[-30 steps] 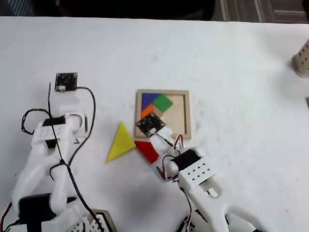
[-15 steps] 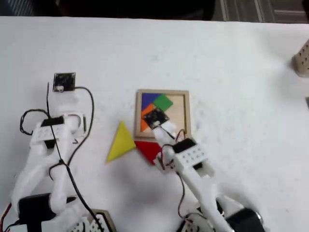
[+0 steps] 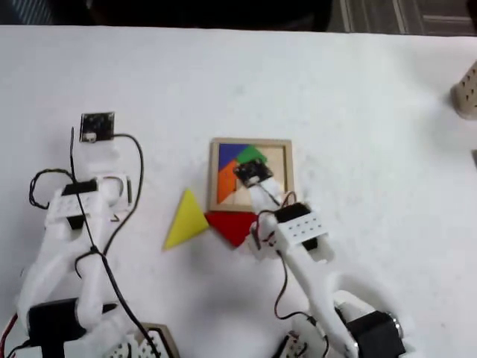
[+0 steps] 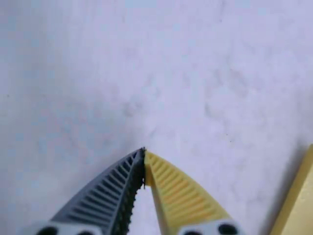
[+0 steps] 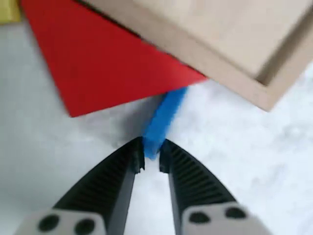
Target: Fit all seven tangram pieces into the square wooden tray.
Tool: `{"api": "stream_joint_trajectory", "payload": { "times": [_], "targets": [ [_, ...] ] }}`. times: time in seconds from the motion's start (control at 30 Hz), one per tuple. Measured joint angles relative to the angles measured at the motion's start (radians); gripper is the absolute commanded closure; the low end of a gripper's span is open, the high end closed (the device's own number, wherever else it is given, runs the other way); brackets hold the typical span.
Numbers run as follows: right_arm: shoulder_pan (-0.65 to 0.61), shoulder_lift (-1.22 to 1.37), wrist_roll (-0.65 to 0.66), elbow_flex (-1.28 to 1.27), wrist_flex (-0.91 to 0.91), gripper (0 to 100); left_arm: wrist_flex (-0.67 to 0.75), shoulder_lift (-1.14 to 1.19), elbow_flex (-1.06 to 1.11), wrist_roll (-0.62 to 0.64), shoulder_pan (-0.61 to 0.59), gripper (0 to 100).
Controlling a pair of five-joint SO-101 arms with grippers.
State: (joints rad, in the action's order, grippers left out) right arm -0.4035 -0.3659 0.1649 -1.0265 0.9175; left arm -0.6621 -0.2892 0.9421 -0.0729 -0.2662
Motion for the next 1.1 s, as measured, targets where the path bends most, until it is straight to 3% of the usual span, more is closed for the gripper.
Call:
{"api": "stream_joint_trajectory", "payload": {
  "times": [0.47,0.83,1.0,1.1],
  "targets": [
    [0.227,-0.201,-0.002,0.0,0.054,98.1,0.0,0.0,0.0,0.0,0.0,98],
    [0.23,-0.313,-0.002,0.017,0.074,97.5,0.0,0.0,0.0,0.0,0.0,98],
    [0.216,-0.29,0.043,0.018,0.075,84.1,0.0,0.0,0.0,0.0,0.0,98],
    [0.167,-0.238,0.058,0.018,0.075,82.6,0.0,0.0,0.0,0.0,0.0,98]
  ]
}}
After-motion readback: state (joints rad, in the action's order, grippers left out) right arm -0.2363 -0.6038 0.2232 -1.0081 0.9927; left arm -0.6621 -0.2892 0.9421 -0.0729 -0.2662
